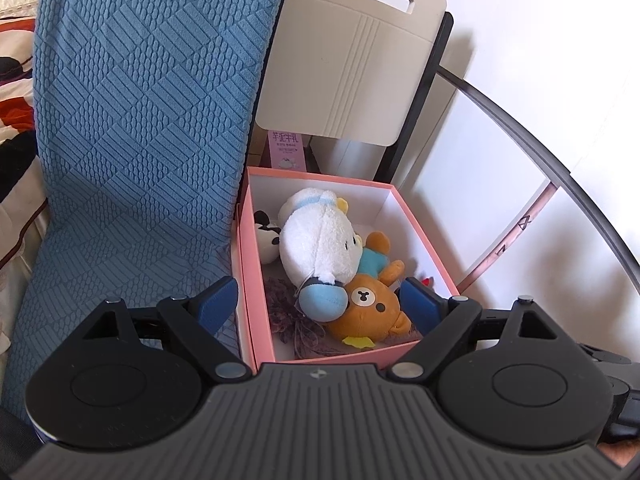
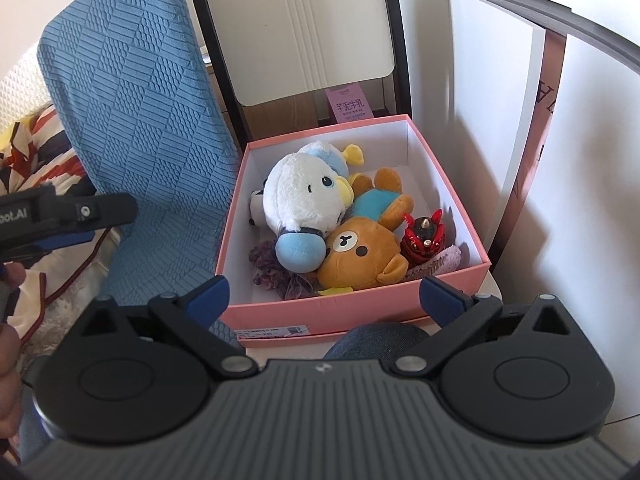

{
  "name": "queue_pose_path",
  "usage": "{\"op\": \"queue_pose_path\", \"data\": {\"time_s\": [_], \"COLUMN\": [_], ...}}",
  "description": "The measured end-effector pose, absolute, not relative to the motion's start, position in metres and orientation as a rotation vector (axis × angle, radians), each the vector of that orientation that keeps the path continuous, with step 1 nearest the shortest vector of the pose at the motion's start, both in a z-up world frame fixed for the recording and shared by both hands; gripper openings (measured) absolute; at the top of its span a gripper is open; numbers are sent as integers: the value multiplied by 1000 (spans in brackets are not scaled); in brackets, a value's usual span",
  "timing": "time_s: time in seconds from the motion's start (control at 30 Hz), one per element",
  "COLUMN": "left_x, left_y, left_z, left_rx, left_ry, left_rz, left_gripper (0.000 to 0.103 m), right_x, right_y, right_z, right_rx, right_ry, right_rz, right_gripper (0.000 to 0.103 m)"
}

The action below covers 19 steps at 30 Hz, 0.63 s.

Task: Organize objects
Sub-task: 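Withdraw both tools upward from the filled pink box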

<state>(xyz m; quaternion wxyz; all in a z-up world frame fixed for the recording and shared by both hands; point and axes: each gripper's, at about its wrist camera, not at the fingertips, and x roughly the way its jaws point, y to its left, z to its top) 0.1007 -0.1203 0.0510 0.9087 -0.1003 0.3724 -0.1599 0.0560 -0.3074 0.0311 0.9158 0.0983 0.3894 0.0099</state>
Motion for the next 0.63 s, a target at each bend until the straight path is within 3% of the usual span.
{"op": "queue_pose_path", "data": {"time_s": [0.63], "left_x": [101], "left_y": [-116], "left_z": [59], "left_rx": [-221], "left_ry": [762], "left_rz": [-357], "left_gripper": [91], "right_x": [61], "right_y": [-309], "right_z": [36], "right_rx": [216], "right_ry": [804], "right_rz": [28], "right_gripper": [103]}}
